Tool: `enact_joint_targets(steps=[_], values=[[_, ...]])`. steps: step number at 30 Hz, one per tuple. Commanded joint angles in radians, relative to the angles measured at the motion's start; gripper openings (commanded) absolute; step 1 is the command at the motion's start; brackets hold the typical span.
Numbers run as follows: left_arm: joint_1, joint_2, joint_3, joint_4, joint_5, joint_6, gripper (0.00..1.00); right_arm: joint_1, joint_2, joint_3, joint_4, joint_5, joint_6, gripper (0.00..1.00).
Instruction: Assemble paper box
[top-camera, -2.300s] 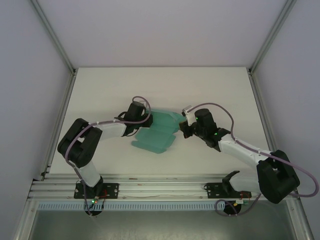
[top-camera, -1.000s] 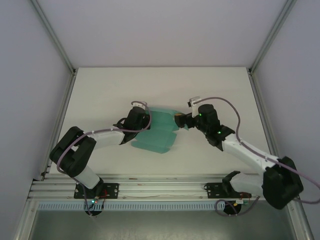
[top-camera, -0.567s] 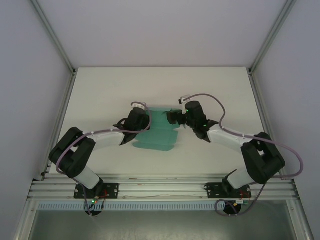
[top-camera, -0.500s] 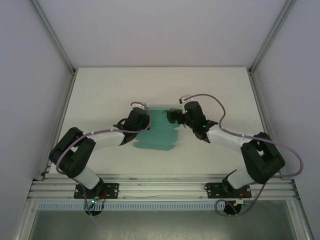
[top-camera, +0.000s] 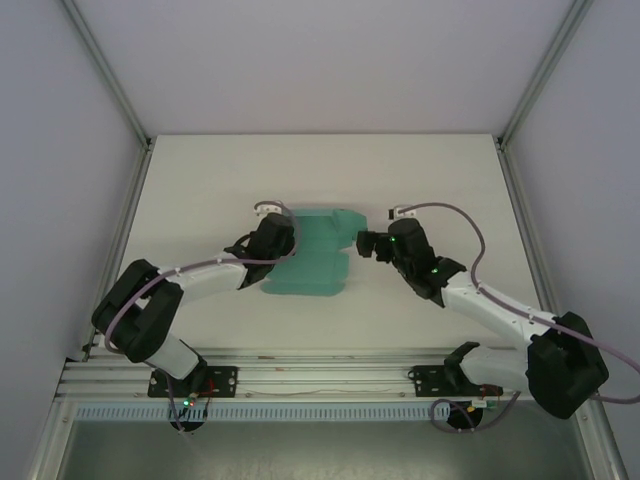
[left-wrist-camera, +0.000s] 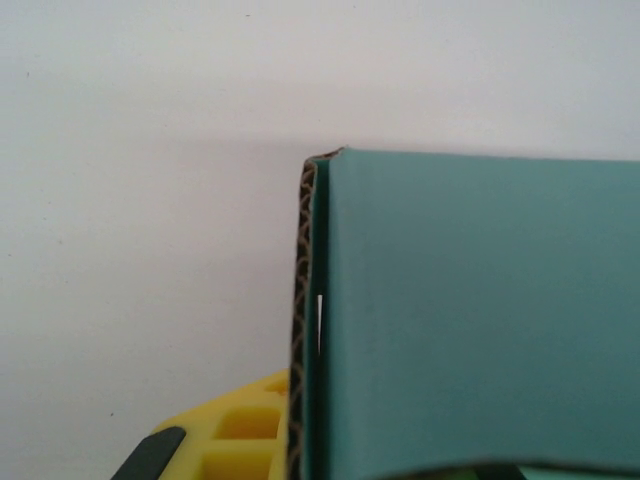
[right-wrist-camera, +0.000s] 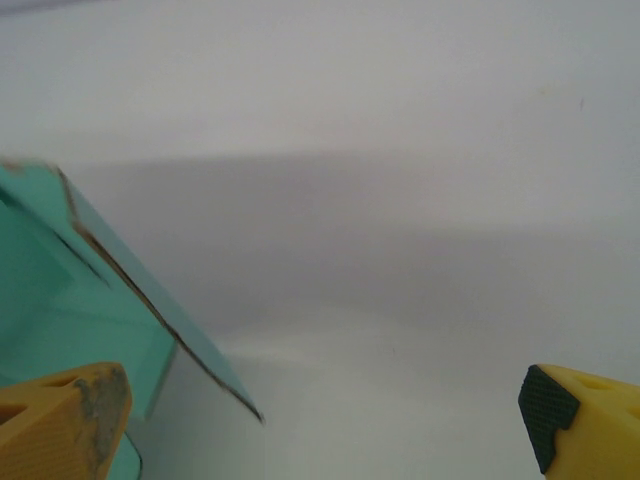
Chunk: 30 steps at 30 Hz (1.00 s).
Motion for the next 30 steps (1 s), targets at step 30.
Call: enact_joint_targets(steps=[30], values=[[-0.011,0.029,0.056,-0.032,0.051,-0.016,0.0,0.077,0.439,0.251,0.114,0.032,-0.121,1.0]])
